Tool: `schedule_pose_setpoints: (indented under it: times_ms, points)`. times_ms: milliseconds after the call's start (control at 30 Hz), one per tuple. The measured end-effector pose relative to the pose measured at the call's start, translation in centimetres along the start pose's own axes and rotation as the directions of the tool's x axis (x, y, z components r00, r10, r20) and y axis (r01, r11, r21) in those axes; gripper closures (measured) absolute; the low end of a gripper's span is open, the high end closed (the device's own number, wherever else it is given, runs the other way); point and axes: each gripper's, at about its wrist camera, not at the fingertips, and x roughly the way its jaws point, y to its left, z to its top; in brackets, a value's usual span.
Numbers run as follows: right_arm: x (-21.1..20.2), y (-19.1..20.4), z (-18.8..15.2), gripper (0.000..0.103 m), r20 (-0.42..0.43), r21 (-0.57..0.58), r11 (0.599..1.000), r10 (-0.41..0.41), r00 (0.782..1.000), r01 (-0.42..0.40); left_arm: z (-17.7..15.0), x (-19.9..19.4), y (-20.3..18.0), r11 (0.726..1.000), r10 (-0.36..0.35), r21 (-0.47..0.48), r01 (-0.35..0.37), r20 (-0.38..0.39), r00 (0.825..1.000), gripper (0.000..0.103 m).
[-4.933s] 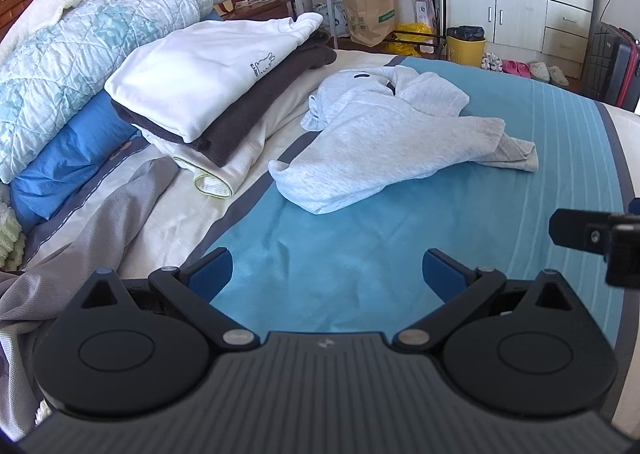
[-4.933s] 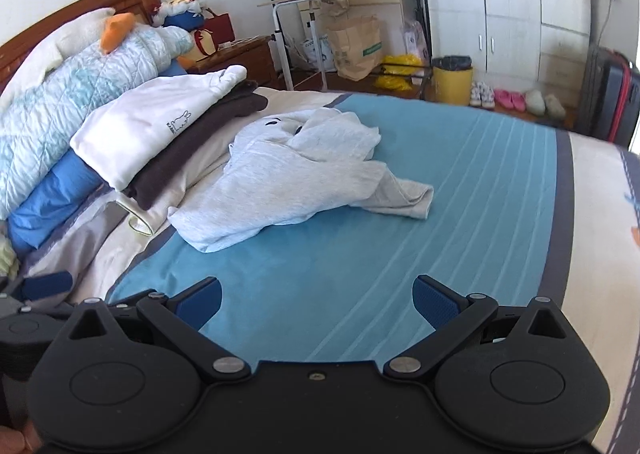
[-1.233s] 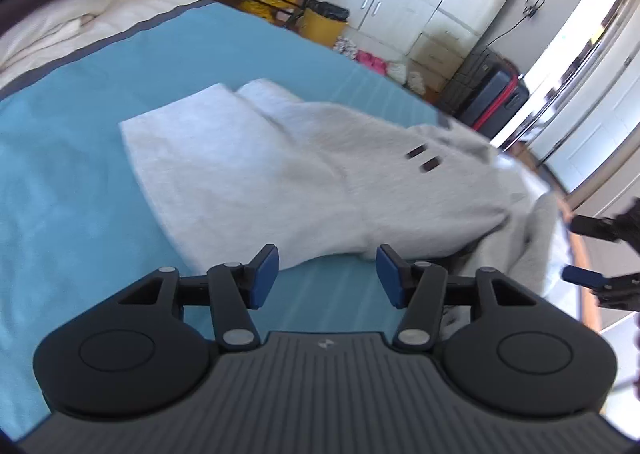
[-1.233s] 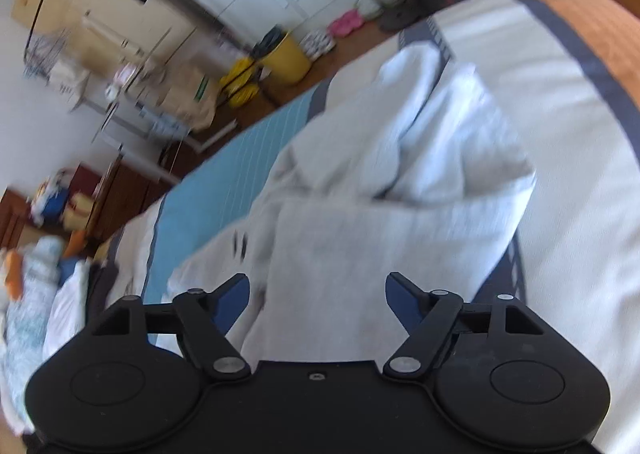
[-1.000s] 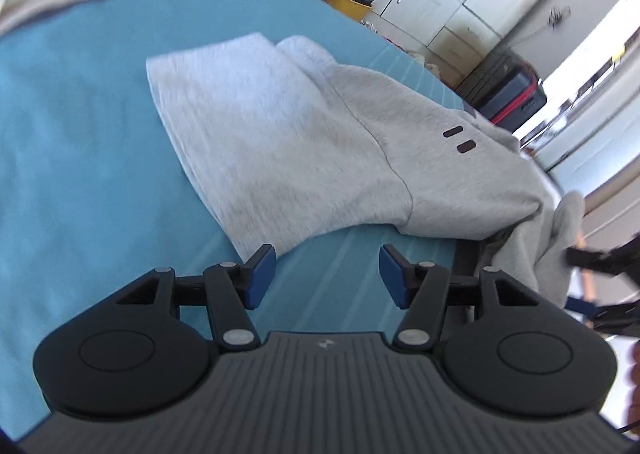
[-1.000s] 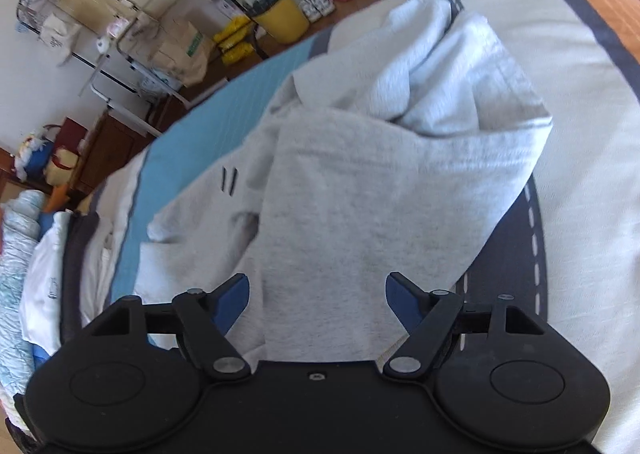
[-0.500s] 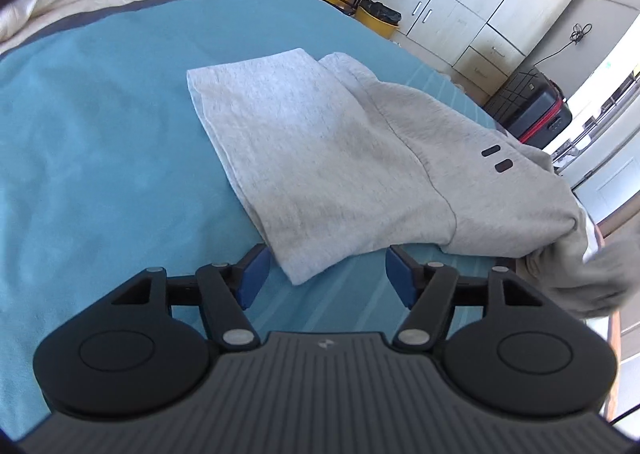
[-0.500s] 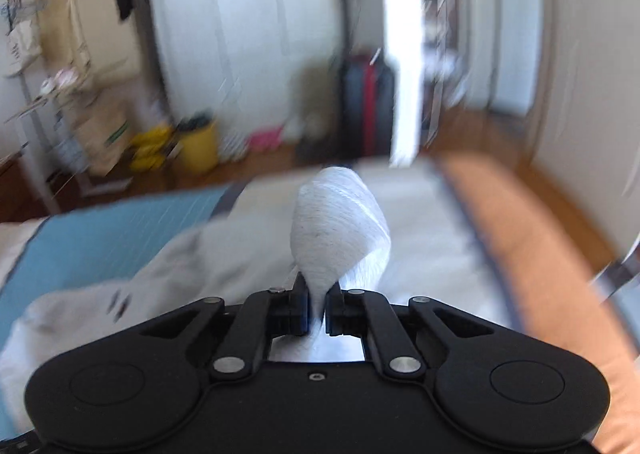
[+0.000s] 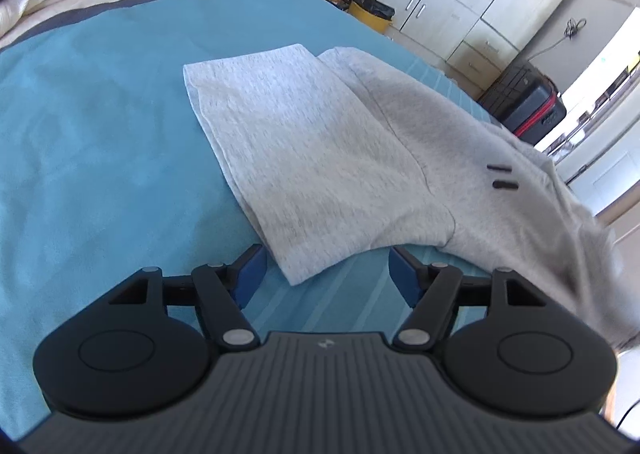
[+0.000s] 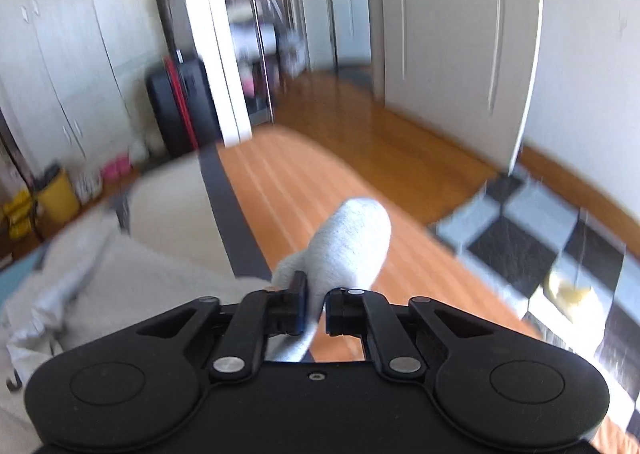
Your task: Fold clothes
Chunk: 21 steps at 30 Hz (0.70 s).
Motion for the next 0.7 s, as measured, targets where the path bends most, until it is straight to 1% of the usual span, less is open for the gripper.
schedule_pose_setpoints:
  times_ms: [67,100,133,167,200,300,367,400,433,467,500,533,567,600,633,667,700]
  points:
    - [0.7,-1.5,-1.7,0.073,-0.105,0.101,0.993,0.064,0.992,-0.054,0.1,0.3,0.1,1.000,-0.015,-0.001,0.015,0.014,1.000,0.029]
    - [1.1,-2.2,-2.6,0.067,-0.149,0.151,0.985,0.103,0.983,-0.081,0.1,0.5,0.0,1.000,-0.021,-0.003,0.022,0.021,1.000,0.026]
    - [1.1,-2.3,-3.1,0.058,-0.157,0.186,0.974,0.160,0.975,-0.130,0.2,0.6,0.0,1.000,-0.028,-0.004,0.028,0.028,0.999,0.023]
    - [0.9,-2.6,-3.6,0.054,-0.153,0.211,0.962,0.205,0.967,-0.171,0.4,0.9,-0.1,0.999,-0.031,-0.008,0.032,0.033,0.999,0.021]
    - [0.6,-2.7,-4.0,0.052,-0.149,0.237,0.952,0.235,0.960,-0.196,0.5,1.1,-0.2,0.999,-0.035,-0.011,0.035,0.039,0.999,0.019]
    - [0.3,-3.0,-4.9,0.050,-0.157,0.296,0.926,0.290,0.944,-0.235,1.0,1.9,-0.8,0.999,-0.032,0.004,0.032,0.042,0.999,0.013]
    - [0.8,-3.0,-5.3,0.042,-0.175,0.328,0.907,0.332,0.927,-0.264,1.2,2.4,-1.2,0.999,-0.024,0.023,0.024,0.041,0.999,0.011]
    - [1.4,-3.1,-5.5,0.041,-0.193,0.345,0.899,0.350,0.917,-0.271,1.3,2.6,-1.4,0.999,-0.021,0.032,0.020,0.040,0.999,0.011]
    - [2.0,-3.3,-5.6,0.041,-0.210,0.362,0.890,0.368,0.906,-0.278,1.5,2.9,-1.7,0.999,-0.017,0.041,0.016,0.039,0.999,0.018]
    - [2.5,-3.4,-5.8,0.041,-0.226,0.378,0.881,0.385,0.895,-0.284,1.6,3.1,-1.9,0.999,-0.014,0.051,0.012,0.039,0.999,0.031]
    - [2.9,-3.5,-6.0,0.041,-0.233,0.384,0.877,0.395,0.888,-0.290,1.7,3.4,-2.1,0.998,-0.010,0.060,0.008,0.038,0.999,0.070]
    - [3.0,-3.6,-6.1,0.041,-0.232,0.381,0.875,0.402,0.886,-0.297,1.9,3.6,-2.3,0.998,-0.006,0.070,0.004,0.038,0.999,0.092]
    - [3.0,-3.5,-6.1,0.041,-0.222,0.364,0.880,0.400,0.889,-0.305,2.0,3.9,-2.5,0.997,-0.003,0.079,0.000,0.037,0.999,0.093]
    - [3.0,-3.5,-6.1,0.044,-0.212,0.346,0.884,0.399,0.892,-0.313,2.2,2.9,-2.7,0.996,-0.004,0.084,-0.001,0.062,0.998,0.094]
    - [3.0,-3.4,-6.1,0.072,-0.202,0.328,0.888,0.398,0.895,-0.321,2.4,1.9,-2.9,0.996,-0.006,0.089,-0.002,0.087,0.996,0.095]
    - [2.8,-3.3,-6.0,0.095,-0.188,0.312,0.892,0.395,0.899,-0.326,2.6,1.0,-3.0,0.996,-0.007,0.094,-0.003,0.113,0.994,0.095]
    - [2.0,-3.6,-5.8,0.095,-0.152,0.307,0.895,0.383,0.911,-0.324,2.8,0.0,-3.2,0.995,-0.009,0.098,-0.005,0.138,0.990,0.096]
